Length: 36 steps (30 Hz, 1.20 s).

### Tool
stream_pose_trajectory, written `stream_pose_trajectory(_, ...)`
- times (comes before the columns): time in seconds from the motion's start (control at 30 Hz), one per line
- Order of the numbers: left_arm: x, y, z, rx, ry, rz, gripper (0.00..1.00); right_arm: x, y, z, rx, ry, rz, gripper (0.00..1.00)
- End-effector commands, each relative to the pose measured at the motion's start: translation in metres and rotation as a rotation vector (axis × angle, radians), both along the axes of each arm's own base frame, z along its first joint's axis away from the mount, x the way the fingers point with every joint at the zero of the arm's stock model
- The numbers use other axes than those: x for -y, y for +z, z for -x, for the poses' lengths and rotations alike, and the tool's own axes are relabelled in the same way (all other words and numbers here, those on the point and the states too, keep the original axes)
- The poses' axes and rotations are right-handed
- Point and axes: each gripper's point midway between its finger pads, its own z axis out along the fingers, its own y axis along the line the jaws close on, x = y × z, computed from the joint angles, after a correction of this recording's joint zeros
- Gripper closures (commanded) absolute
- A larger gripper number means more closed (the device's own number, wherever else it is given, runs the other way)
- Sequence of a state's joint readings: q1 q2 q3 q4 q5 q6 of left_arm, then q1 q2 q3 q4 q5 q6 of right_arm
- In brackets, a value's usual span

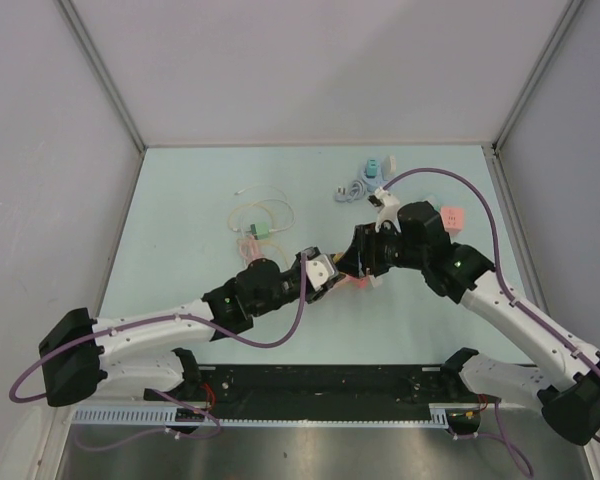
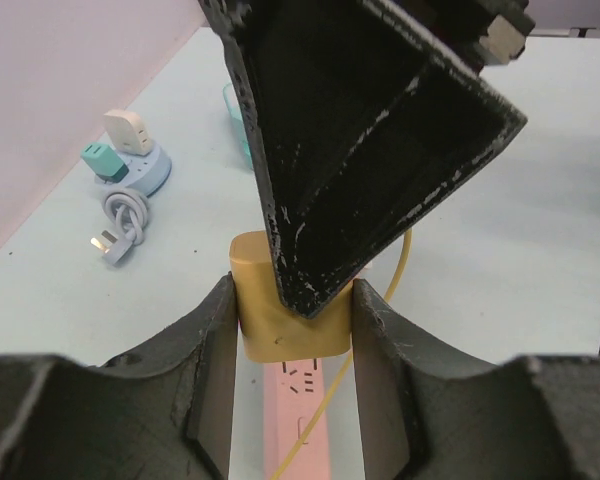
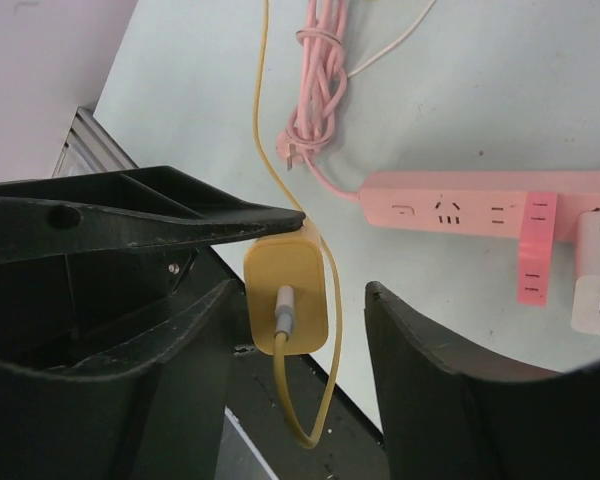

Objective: Insert the plug
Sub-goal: Pick up the plug from the center of the board.

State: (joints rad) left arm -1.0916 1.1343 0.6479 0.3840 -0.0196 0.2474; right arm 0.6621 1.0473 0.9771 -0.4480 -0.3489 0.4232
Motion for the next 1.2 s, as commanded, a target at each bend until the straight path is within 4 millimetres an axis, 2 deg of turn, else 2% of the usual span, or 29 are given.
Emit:
stream_pose_trajectory(0.0, 0.002, 0.028, -0.002, 0.07, 0.013, 0.091, 0.81, -0.004, 0.012, 0.001, 0.024, 0.03, -0.012, 0.45)
stream_pose_trajectory(0.07, 0.001, 0.026, -0.002, 0.068, 0.014, 0.09, 0.81, -0.007, 0.012, 0.002, 0.018, 0.043, -0.018, 0.5)
stream_pose_trajectory(0.27, 0.004, 0.024, -0.001, 0.065, 0.005, 0.09, 0.81, -0.011, 0.014, 0.002, 0.021, 0.059, -0.031, 0.55)
stream_pose_trajectory(0.73, 0.006, 0.018, 0.001, 0.039, -0.002, 0.086, 0.8, -0.011, 0.027, -0.004, 0.082, 0.035, -0.056, 0.56)
stream_pose_trajectory(0.83, 0.006, 0.013, 0.001, 0.025, -0.002, 0.079, 0.8, -0.01, 0.027, -0.003, 0.083, 0.032, -0.054, 0.63)
stream_pose_trajectory(0.87, 0.006, 0.011, 0.001, 0.022, 0.001, 0.073, 0.8, -0.009, 0.029, -0.003, 0.089, 0.033, -0.057, 0.71)
stream_pose_trajectory(0.93, 0.005, 0.009, 0.0, 0.006, 0.011, 0.077, 0.69, -0.008, 0.028, -0.003, 0.095, 0.038, -0.046, 0.86)
stream_pose_trajectory(0.97, 0.005, 0.006, 0.001, -0.003, 0.011, 0.068, 0.6, -0.008, 0.025, -0.003, 0.095, 0.04, -0.036, 0.99)
stream_pose_trajectory(1.0, 0.004, 0.006, 0.001, -0.018, 0.017, 0.071, 0.44, -0.007, 0.022, -0.003, 0.093, 0.037, -0.025, 1.0)
stream_pose_trajectory(1.07, 0.001, 0.002, 0.001, -0.039, 0.031, 0.059, 0.32, -0.001, 0.015, -0.006, 0.094, 0.018, 0.017, 1.0)
stream_pose_trajectory(1.1, -0.001, 0.002, 0.001, -0.045, 0.036, 0.055, 0.17, 0.001, 0.012, -0.006, 0.095, 0.015, 0.032, 1.0)
stream_pose_trajectory(1.17, -0.01, -0.006, 0.002, -0.067, 0.057, 0.019, 0.06, 0.009, 0.006, -0.01, 0.102, -0.017, 0.075, 1.0)
